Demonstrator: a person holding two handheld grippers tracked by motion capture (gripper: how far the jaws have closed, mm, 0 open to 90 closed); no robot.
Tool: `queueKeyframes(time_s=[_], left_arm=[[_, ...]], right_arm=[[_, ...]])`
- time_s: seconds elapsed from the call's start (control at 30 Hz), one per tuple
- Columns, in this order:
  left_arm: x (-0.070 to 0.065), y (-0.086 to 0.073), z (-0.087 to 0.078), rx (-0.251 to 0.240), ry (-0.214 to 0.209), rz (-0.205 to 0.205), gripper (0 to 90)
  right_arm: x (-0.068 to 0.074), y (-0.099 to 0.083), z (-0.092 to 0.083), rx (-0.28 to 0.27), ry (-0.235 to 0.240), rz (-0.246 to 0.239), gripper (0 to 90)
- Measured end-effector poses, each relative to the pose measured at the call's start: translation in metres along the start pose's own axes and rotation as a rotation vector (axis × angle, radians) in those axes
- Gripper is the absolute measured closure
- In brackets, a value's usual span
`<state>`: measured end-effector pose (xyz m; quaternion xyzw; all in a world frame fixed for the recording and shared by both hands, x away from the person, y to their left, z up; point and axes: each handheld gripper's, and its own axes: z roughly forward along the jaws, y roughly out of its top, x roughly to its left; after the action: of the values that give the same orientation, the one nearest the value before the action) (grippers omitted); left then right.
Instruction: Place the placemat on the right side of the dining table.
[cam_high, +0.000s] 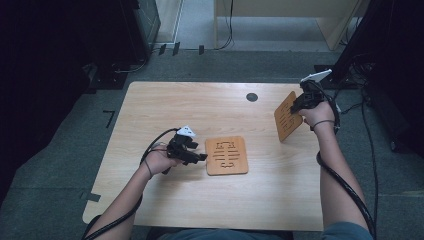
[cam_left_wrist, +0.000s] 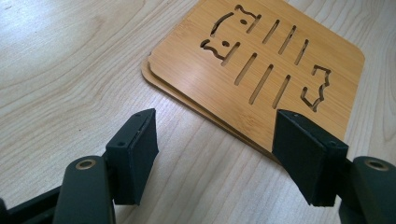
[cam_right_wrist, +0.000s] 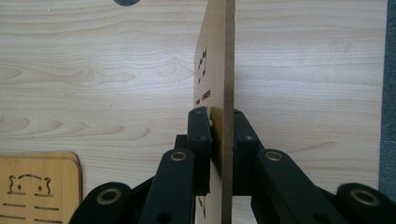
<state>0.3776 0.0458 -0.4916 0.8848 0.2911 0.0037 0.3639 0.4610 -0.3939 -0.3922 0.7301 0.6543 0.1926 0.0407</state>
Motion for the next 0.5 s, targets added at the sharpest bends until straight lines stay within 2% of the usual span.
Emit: queueKeyframes(time_s=[0.5], left_arm=[[-0.0009, 0.0003, 0.0007, -0.001, 0.003, 0.002, 30.1]], right_arm=[[-0.0091, -0.0031, -0.0075, 0.004, 0.008, 0.01, 82.4]])
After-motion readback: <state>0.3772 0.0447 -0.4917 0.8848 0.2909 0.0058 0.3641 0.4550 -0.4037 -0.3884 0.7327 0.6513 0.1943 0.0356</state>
